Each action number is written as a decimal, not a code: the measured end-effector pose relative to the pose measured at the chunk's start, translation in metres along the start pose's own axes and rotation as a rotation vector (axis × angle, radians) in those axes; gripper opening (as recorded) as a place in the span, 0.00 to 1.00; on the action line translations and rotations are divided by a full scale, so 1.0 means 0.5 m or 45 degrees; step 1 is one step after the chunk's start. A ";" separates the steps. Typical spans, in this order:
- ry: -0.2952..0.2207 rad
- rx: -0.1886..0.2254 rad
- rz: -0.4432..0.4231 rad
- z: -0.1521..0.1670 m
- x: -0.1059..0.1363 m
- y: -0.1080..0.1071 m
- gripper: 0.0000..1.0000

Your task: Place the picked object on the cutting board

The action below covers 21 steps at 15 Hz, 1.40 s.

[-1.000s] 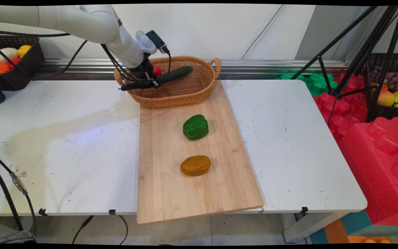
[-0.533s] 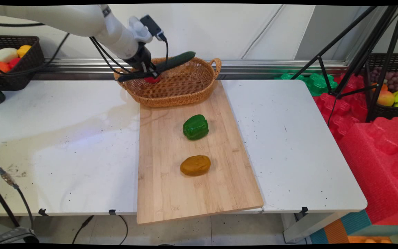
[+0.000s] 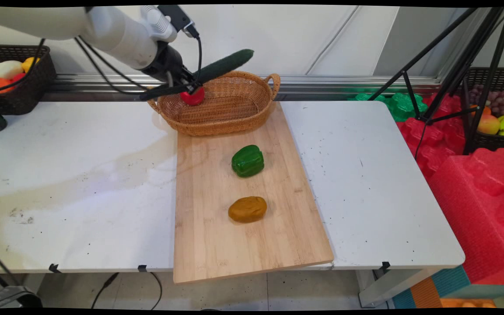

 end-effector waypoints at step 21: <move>-0.016 -0.403 0.235 -0.122 -0.121 0.246 0.00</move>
